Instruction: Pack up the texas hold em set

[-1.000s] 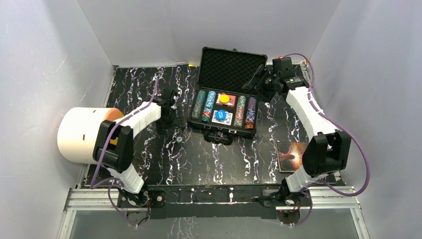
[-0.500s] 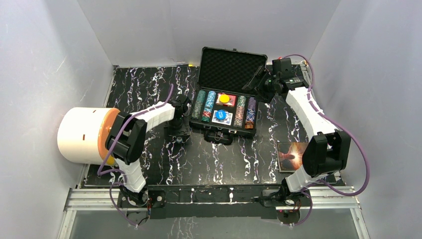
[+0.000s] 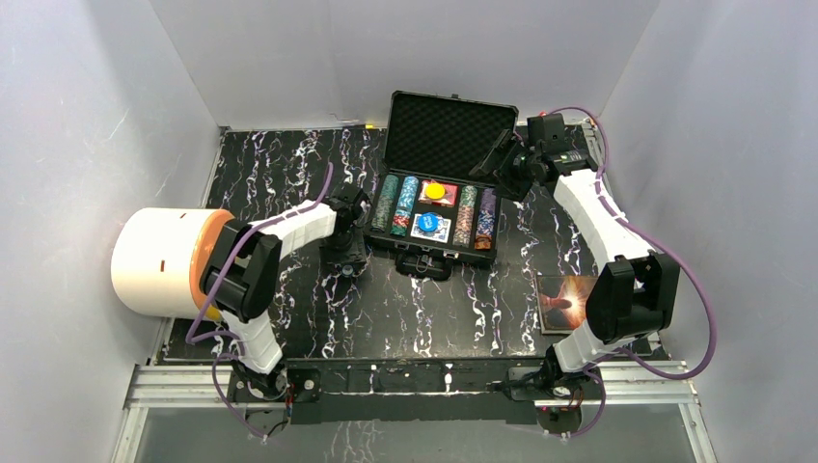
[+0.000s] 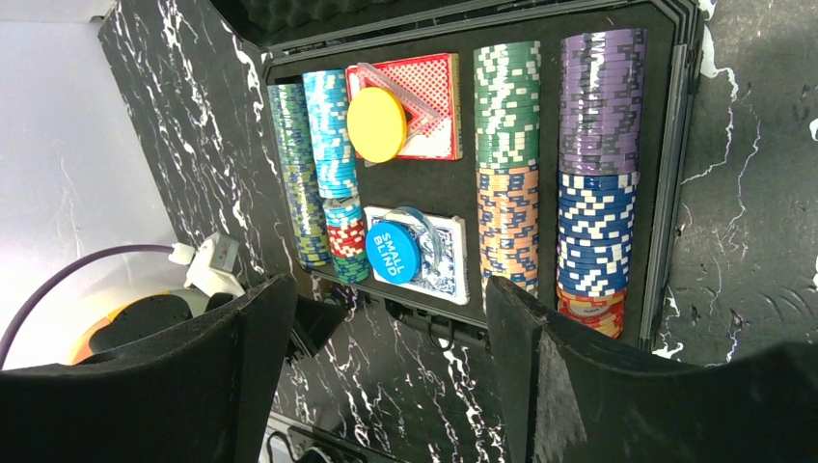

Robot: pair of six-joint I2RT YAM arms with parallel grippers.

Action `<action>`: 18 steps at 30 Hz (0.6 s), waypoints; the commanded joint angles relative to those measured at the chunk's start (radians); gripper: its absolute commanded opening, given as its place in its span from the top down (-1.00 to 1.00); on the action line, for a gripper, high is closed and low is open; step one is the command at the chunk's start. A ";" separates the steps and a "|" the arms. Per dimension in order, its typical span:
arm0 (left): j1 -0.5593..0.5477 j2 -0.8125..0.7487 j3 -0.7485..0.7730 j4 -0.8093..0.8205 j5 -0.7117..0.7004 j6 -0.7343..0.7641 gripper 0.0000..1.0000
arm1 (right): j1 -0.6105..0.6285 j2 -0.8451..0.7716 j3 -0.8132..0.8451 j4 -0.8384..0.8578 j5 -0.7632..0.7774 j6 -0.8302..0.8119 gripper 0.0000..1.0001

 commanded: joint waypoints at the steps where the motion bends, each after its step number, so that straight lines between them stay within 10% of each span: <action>1: 0.003 0.022 -0.059 0.061 -0.052 -0.013 -0.03 | -0.005 -0.032 -0.006 0.020 -0.001 -0.010 -0.59; 8: 0.003 0.024 -0.085 0.084 -0.055 -0.014 0.25 | -0.005 -0.036 -0.009 0.021 -0.002 -0.010 -0.59; 18: 0.003 0.043 -0.066 0.084 -0.070 -0.015 -0.05 | -0.005 -0.034 -0.008 0.022 -0.009 -0.013 -0.59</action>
